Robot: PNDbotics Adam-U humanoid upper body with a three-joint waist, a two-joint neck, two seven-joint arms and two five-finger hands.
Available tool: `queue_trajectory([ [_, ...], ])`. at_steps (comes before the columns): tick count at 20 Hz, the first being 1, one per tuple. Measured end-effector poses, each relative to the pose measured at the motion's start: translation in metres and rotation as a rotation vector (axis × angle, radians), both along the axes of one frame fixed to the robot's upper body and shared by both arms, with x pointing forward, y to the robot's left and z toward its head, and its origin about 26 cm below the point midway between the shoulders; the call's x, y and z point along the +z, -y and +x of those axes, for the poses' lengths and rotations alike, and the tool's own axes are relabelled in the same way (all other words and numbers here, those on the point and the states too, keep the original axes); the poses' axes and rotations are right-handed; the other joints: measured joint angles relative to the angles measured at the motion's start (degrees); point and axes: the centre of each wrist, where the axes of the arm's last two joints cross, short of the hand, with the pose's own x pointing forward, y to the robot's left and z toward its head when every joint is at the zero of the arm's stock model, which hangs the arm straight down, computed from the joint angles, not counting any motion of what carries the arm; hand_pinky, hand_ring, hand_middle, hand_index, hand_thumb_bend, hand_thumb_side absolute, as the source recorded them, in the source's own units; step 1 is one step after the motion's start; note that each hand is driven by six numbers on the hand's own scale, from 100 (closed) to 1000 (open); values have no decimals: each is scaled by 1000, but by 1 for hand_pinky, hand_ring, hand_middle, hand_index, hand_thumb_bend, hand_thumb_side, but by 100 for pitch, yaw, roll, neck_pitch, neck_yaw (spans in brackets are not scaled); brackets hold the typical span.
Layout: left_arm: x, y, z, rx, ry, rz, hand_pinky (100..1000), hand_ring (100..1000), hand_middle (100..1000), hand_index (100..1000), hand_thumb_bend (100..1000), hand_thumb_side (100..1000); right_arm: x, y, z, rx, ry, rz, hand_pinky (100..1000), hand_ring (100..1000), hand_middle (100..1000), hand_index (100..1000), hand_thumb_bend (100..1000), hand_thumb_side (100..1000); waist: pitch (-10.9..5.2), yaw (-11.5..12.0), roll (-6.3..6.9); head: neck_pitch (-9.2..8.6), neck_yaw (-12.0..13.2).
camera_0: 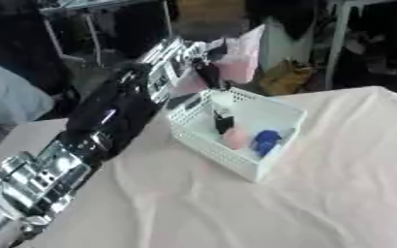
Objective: Pick up objects on the table and place them in the box.
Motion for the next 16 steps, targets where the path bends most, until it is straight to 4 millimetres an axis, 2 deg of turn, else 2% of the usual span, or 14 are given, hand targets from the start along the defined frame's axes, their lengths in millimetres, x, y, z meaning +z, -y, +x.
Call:
queue_trajectory([
  [8,-39,5,11,34,26,34,100,100,100,124,531,100,5,-6,1,29,10,11,824,887,745,718,100,678,5,-124,17,-128,108],
  [16,-86,4,13,61,34,104,100,100,100,125,528,100,8,-12,2,56,19,25,825,888,745,717,100,676,9,-222,39,-188,229],
])
